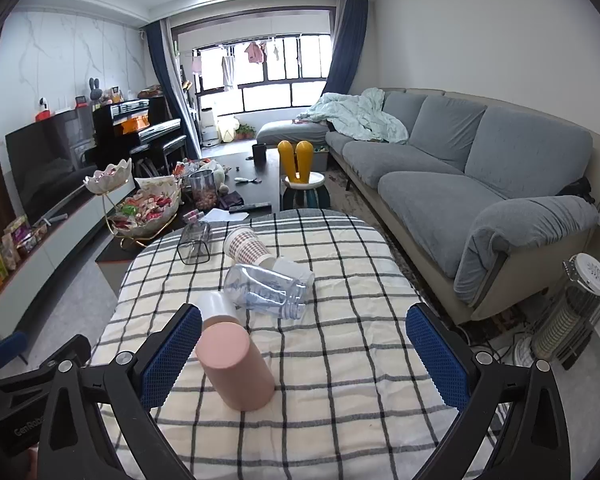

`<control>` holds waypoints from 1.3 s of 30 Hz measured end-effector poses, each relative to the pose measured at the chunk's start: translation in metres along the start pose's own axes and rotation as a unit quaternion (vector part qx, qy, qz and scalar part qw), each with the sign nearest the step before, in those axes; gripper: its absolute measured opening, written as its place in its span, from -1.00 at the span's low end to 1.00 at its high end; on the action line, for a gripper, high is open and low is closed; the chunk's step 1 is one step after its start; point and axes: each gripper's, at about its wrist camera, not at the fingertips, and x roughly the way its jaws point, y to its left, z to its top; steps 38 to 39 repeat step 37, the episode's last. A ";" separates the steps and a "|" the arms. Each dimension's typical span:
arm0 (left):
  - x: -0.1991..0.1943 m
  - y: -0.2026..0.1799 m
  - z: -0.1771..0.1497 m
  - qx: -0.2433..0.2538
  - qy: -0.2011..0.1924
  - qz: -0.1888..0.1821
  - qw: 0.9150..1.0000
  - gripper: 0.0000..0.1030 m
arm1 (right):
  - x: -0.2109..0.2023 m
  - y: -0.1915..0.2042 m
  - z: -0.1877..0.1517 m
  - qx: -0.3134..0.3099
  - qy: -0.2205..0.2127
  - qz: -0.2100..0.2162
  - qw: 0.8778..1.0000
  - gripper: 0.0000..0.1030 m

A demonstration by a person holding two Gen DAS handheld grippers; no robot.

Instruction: Flip cup upside down

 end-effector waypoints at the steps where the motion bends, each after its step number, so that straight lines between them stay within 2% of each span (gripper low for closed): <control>1: 0.000 0.000 0.000 0.000 0.000 0.000 1.000 1.00 | 0.000 0.000 0.000 0.000 0.000 0.000 1.000 0.99; 39: 0.002 -0.004 0.000 0.010 -0.002 0.007 1.000 1.00 | 0.005 0.000 0.000 0.001 0.011 0.001 1.000 0.99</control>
